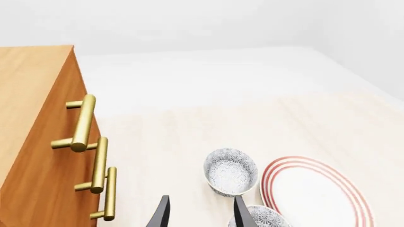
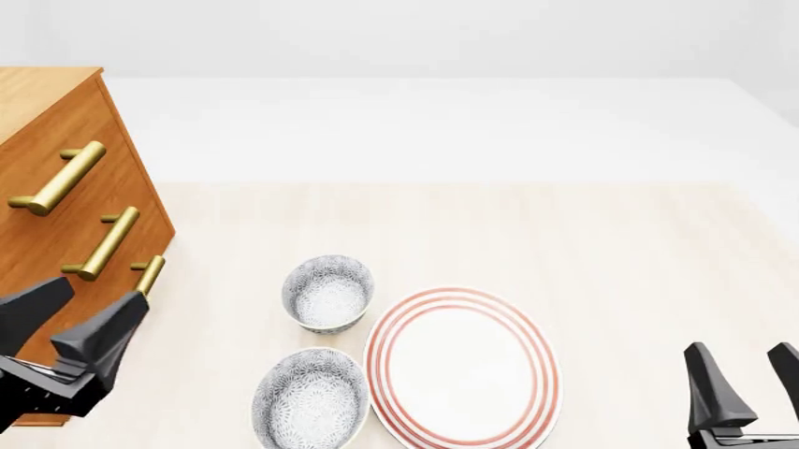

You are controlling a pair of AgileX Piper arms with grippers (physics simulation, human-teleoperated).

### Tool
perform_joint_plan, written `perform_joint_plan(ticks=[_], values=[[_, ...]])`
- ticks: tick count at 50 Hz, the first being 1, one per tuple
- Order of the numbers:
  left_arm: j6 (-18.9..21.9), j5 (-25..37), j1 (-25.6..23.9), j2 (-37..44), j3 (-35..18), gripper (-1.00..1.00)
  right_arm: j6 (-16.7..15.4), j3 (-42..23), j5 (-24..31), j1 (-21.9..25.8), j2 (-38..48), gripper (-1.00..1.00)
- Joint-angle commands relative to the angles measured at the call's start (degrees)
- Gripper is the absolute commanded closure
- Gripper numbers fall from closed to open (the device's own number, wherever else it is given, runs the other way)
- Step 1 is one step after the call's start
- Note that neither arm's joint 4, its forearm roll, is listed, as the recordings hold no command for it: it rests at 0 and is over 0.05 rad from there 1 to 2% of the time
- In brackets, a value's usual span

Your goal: Stack the bowl in the middle on the bowl at the back.

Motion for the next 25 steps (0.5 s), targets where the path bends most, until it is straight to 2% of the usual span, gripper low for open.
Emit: perform_joint_plan(ticks=[1, 2, 5, 6, 7, 8, 9, 25], values=[[-13.3, 7.7, -9.8, 11.3, -3.8, -1.0, 0.2, 0.0, -0.1, -0.1, 0.0, -1.0], [-12.3, 8.7, -10.7, 11.5, -4.5, -1.0, 0.2, 0.0, -0.1, -0.1, 0.0, -1.0], [-16.5, 11.6, -13.1, 14.3, -3.6, -1.0, 0.2, -0.1, -0.1, 0.0, 0.0, -1.0], [-16.0, 11.7, -14.5, 16.6, -2.9, -1.0, 0.1, -0.1, -0.1, 0.0, 0.0, -1.0], [-18.1, 12.3, -15.2, 14.4, -2.9, -1.0, 0.1, -0.1, -0.1, 0.1, 0.0, -1.0], [-18.4, 12.5, -15.5, 15.9, -2.3, -1.0, 0.2, -0.1, -0.1, 0.1, 0.0, -1.0], [-28.4, 7.4, -19.5, 17.5, 9.5, -1.0, 0.4, -0.2, -0.3, 0.2, 0.0, -1.0], [-30.2, 3.6, -21.2, 18.8, 14.8, -1.0, 0.6, -0.2, -0.3, 0.2, 0.0, -1.0]])
